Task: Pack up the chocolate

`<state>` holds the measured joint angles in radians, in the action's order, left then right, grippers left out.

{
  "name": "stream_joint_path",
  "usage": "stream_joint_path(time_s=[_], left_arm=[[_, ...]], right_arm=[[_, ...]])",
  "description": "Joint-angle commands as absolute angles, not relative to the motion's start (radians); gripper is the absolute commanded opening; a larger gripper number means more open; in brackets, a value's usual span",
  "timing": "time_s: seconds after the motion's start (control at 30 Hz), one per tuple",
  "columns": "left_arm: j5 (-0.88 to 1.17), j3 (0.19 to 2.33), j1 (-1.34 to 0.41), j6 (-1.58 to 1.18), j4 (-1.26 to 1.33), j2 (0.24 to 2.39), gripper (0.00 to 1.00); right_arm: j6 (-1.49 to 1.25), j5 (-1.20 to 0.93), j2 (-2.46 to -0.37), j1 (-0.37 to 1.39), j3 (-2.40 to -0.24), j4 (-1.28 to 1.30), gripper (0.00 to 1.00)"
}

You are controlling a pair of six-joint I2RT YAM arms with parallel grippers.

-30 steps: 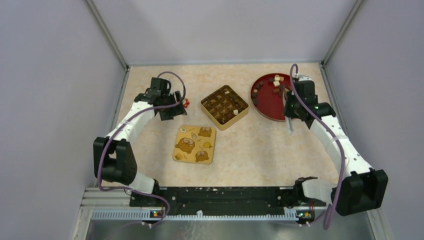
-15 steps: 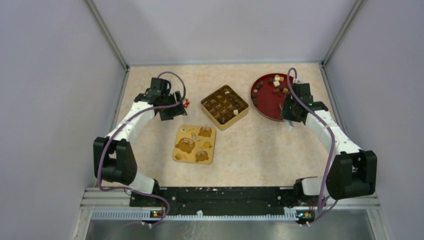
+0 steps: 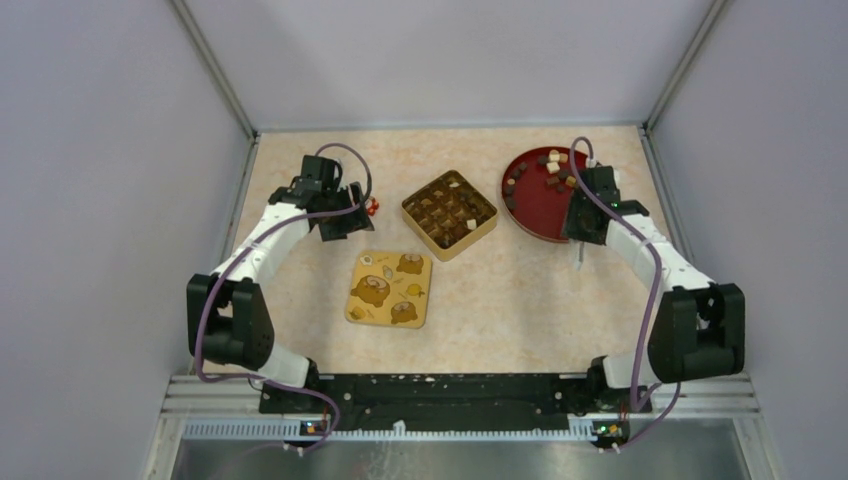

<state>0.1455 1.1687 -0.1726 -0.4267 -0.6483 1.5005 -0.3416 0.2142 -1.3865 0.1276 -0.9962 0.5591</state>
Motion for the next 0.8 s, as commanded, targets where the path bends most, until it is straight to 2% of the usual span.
stream_joint_path(time_s=[0.0, 0.5, 0.77], left_arm=[[0.151, 1.187, -0.169, -0.416, -0.630, 1.488, 0.72], [0.127, 1.175, -0.169, -0.418, -0.640, 1.476, 0.72], [0.135, 1.171, -0.169, -0.420, -0.634, 1.480, 0.72]], right_arm=[[-0.340, 0.262, -1.413, 0.118, -1.056, 0.495, 0.41], [-0.299, 0.275, -1.515, 0.118, -1.113, 0.437, 0.40], [-0.286, 0.293, -1.499, 0.119, -1.102, 0.443, 0.27]])
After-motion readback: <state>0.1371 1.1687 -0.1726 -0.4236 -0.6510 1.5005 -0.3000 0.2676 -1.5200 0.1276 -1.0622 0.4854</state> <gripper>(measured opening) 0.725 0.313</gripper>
